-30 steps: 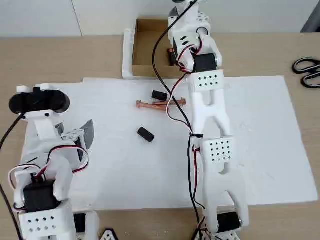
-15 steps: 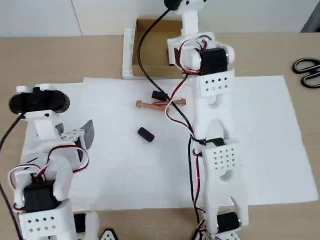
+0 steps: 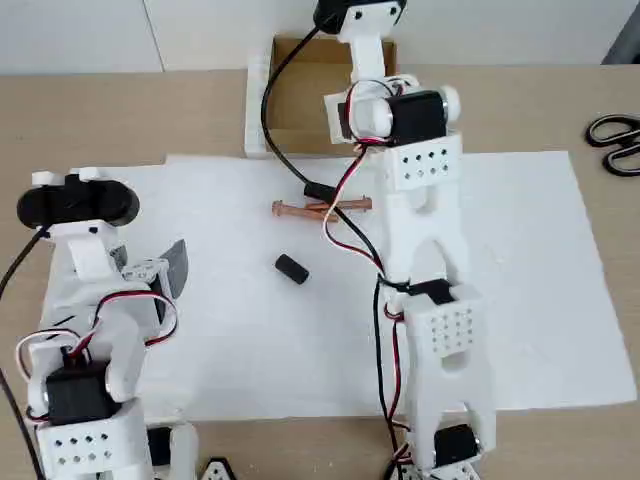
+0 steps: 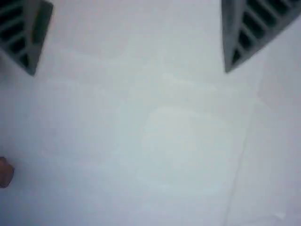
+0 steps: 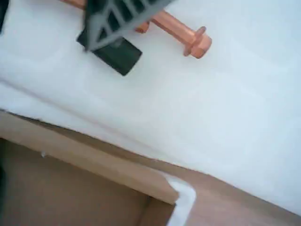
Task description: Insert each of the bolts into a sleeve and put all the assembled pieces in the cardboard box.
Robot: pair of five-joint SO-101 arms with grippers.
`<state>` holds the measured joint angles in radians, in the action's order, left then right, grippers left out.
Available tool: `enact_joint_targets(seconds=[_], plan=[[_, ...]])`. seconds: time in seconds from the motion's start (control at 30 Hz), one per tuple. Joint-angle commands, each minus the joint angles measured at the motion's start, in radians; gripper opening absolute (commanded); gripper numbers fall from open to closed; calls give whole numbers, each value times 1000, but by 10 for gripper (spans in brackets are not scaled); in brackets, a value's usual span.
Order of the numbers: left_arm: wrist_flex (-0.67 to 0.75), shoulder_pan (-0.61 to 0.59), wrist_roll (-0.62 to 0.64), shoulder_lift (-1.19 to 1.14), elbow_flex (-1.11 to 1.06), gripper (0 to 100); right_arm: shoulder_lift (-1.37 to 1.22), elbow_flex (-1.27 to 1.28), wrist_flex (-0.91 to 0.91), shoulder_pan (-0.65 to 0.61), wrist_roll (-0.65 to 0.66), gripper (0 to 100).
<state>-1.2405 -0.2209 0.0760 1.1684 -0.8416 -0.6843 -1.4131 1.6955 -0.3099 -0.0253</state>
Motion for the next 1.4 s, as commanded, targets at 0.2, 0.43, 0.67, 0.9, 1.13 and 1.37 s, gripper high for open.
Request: enact_joint_targets(seconds=[0.2, 0.43, 0.67, 0.9, 1.13, 1.37], plan=[[5, -8, 35, 12, 4, 243, 492, 585, -4, -15, 55, 109], [5, -8, 63, 12, 2, 243, 552, 868, -79, -79, 54, 110], [26, -9, 63, 12, -53, 243, 394, 927, -196, -128, 57, 110], [34, -9, 63, 14, -71, 243, 240, 927, -122, -286, 61, 111], [34, -9, 63, 14, -73, 243, 228, 930, -25, -349, 63, 111], [34, -9, 63, 14, -74, 243, 180, 931, -30, -351, 198, 112]])
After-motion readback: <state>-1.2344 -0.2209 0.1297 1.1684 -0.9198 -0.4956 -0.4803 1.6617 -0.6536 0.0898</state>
